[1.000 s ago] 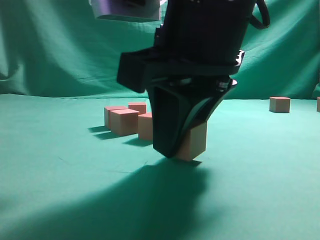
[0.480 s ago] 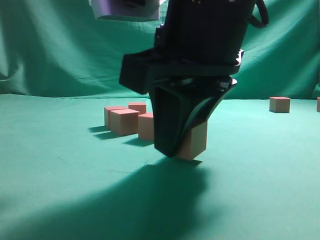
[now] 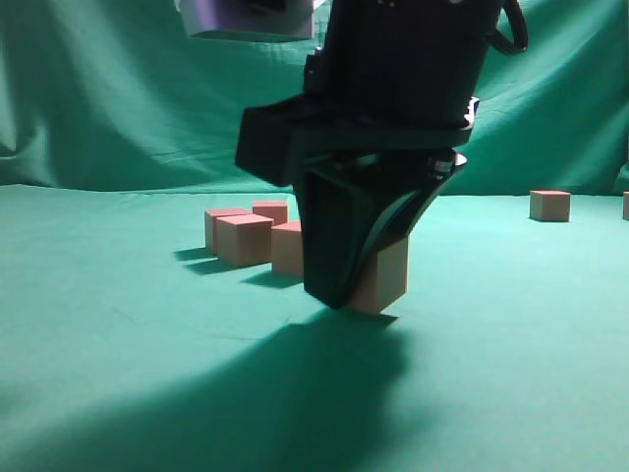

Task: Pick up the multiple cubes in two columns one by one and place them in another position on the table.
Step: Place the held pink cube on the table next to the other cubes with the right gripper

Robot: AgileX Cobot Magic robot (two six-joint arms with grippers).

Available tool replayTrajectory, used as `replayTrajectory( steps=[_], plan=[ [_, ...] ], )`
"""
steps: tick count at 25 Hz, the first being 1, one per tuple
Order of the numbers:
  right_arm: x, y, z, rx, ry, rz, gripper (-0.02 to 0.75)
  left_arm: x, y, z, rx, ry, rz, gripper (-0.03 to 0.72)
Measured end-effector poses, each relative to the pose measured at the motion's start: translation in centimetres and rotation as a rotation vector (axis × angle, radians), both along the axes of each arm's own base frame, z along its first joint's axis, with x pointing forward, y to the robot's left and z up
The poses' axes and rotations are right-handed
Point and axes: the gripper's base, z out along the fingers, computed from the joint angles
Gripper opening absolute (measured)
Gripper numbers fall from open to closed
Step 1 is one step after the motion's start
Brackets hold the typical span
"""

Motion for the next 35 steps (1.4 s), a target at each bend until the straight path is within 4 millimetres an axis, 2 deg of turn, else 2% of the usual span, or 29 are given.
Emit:
replayTrajectory(
  steps=[35],
  plan=[
    [0.04,-0.23,-0.03,-0.032,-0.008,0.016,0.264,0.00,0.00,0.00,0.000,0.000,0.000,0.000]
  ],
)
